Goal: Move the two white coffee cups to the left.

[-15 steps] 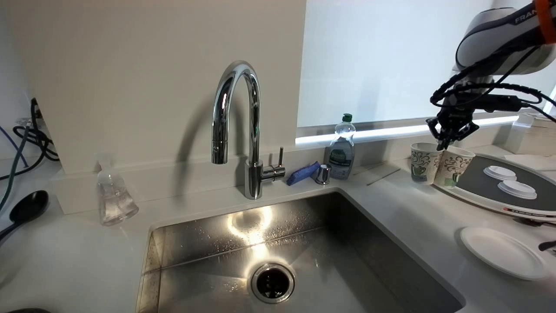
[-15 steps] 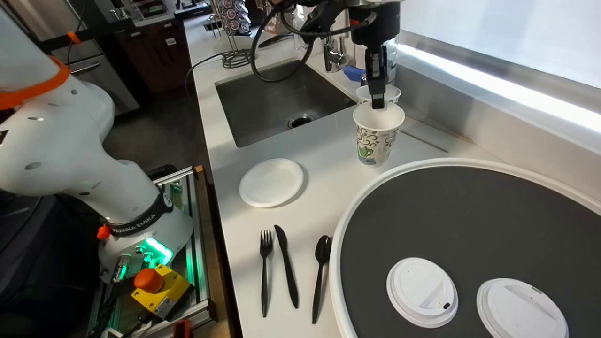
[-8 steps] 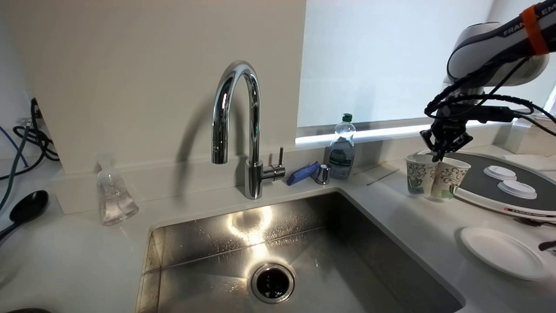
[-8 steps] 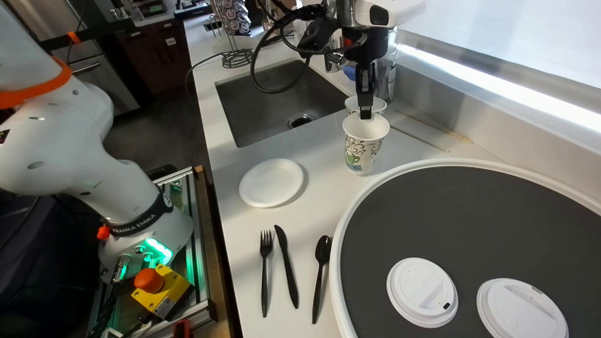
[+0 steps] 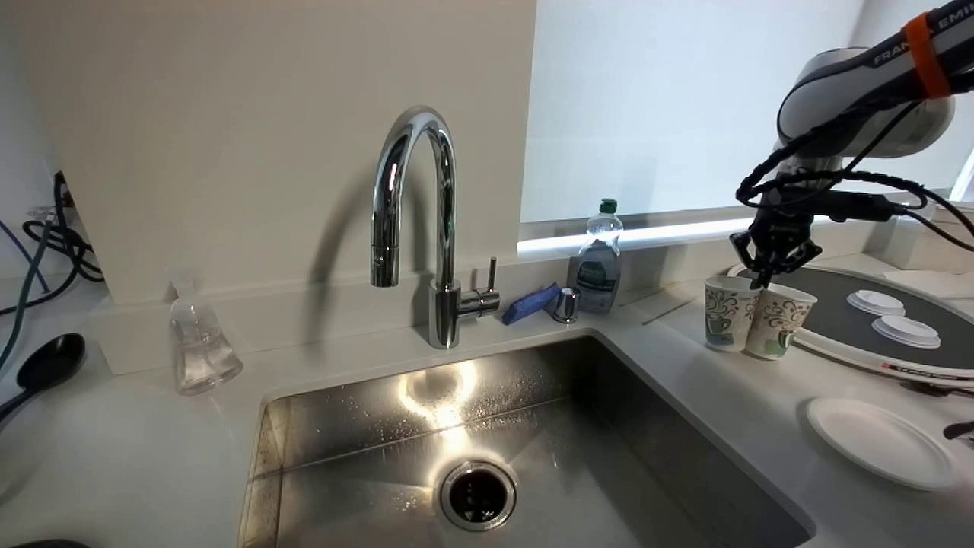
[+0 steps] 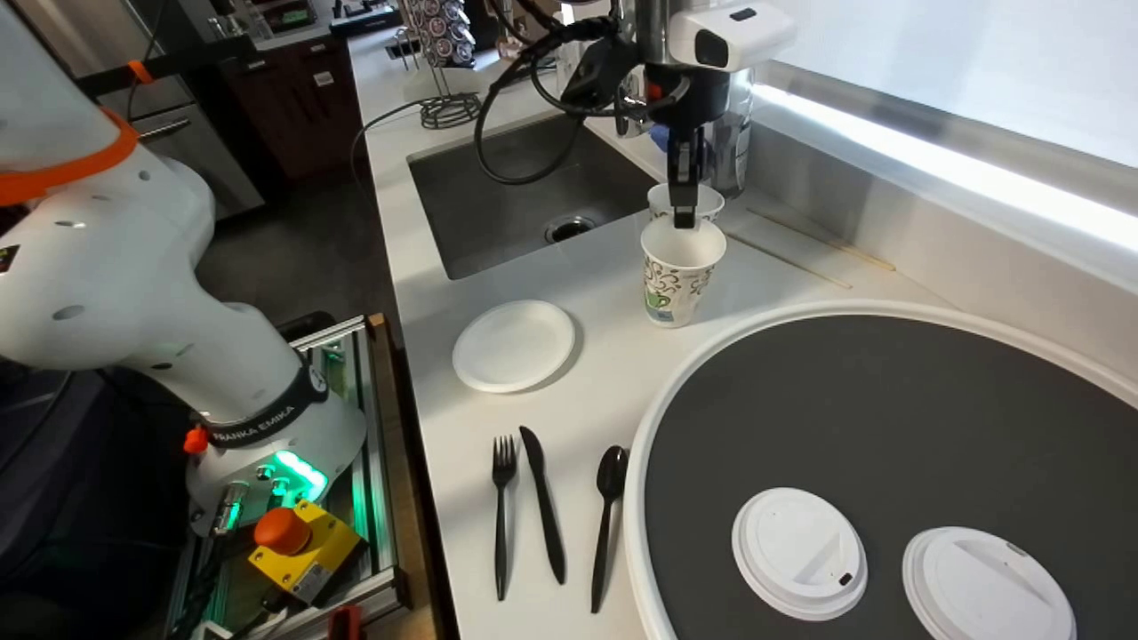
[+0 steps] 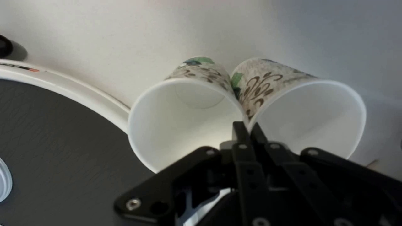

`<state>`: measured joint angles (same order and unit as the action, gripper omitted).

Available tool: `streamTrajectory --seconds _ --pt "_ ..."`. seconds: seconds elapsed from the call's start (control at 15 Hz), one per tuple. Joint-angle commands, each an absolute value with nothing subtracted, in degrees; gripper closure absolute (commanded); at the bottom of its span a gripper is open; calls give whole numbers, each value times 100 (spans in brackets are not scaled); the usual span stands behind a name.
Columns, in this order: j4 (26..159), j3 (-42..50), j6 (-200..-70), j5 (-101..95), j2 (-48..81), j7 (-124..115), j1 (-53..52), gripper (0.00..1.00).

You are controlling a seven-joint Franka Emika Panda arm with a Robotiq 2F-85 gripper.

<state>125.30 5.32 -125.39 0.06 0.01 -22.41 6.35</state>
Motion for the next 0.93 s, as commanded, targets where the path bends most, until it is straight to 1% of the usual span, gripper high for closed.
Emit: streamTrajectory --seconds 0.0,0.13,0.2,0.27,0.33,0.4,0.73,0.87 --pt "12628 524 -12647 231 -26 -2317 589 99" --pt "12639 518 -12652 235 -33 -2334 575 99" --pt "12646 514 -12644 220 -35 -2341 567 93" --pt "12647 511 -12623 247 -36 -2315 560 68" --pt "12651 507 -12615 237 -31 -2317 550 68" --pt "12657 502 -12613 232 -28 -2318 544 65" --pt "12694 490 -12578 218 -28 -2292 520 27" --pt "12702 490 -12561 202 -30 -2285 520 13"
